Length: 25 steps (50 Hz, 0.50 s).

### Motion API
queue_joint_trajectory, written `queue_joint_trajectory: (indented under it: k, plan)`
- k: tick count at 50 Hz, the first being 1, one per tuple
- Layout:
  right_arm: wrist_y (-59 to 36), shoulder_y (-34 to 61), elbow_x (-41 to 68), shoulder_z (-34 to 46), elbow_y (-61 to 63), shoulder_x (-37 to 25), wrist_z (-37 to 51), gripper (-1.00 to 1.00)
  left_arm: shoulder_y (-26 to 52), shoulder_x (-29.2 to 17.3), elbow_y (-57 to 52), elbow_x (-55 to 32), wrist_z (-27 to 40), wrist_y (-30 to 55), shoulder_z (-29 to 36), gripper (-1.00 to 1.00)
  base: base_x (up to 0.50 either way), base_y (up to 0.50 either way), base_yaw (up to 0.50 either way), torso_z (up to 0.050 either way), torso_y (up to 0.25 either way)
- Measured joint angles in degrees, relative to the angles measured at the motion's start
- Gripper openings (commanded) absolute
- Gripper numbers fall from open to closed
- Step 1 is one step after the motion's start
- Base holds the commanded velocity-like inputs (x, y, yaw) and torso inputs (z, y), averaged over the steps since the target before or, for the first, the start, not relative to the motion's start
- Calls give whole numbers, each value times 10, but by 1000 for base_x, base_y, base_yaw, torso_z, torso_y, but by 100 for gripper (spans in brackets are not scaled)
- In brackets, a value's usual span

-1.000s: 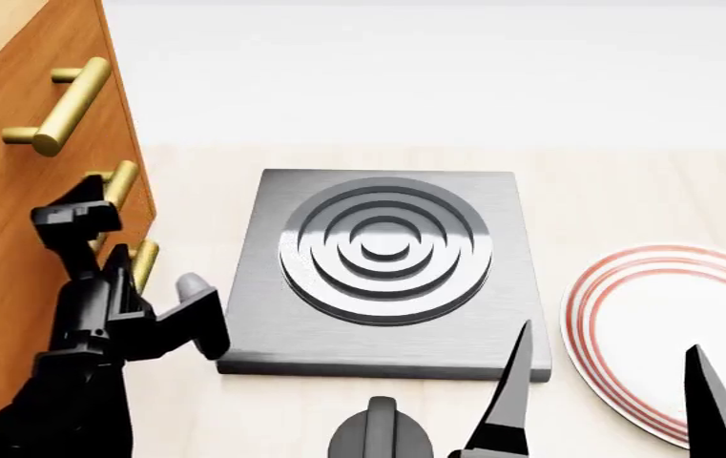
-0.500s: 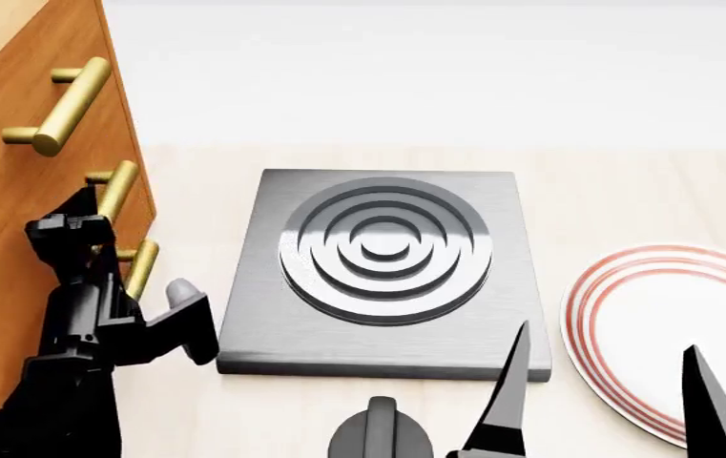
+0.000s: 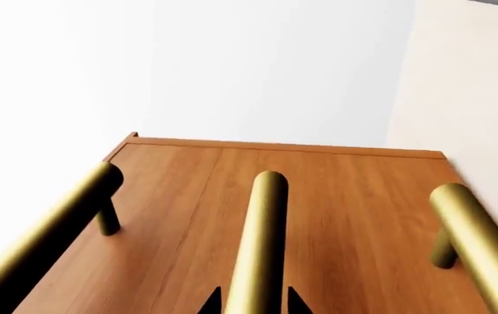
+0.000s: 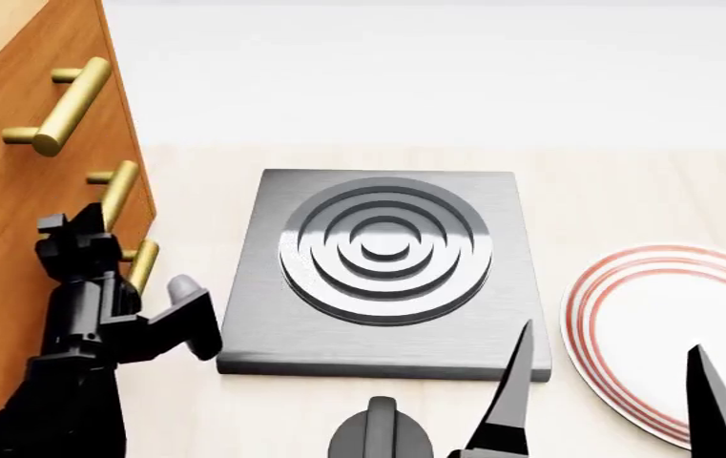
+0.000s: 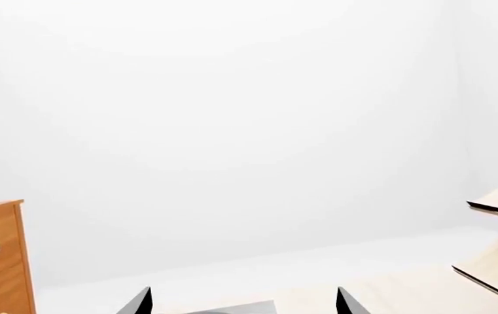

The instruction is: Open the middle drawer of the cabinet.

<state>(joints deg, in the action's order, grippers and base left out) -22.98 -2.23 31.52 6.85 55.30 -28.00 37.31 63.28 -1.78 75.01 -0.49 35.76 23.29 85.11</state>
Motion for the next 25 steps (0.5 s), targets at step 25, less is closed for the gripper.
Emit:
queue_joint_trajectory:
  k: [25]
  plan:
    - [9, -3, 7, -2, 2, -8, 7, 100, 1, 10, -50, -14, 2, 16, 30, -100, 3, 0, -2, 0, 0]
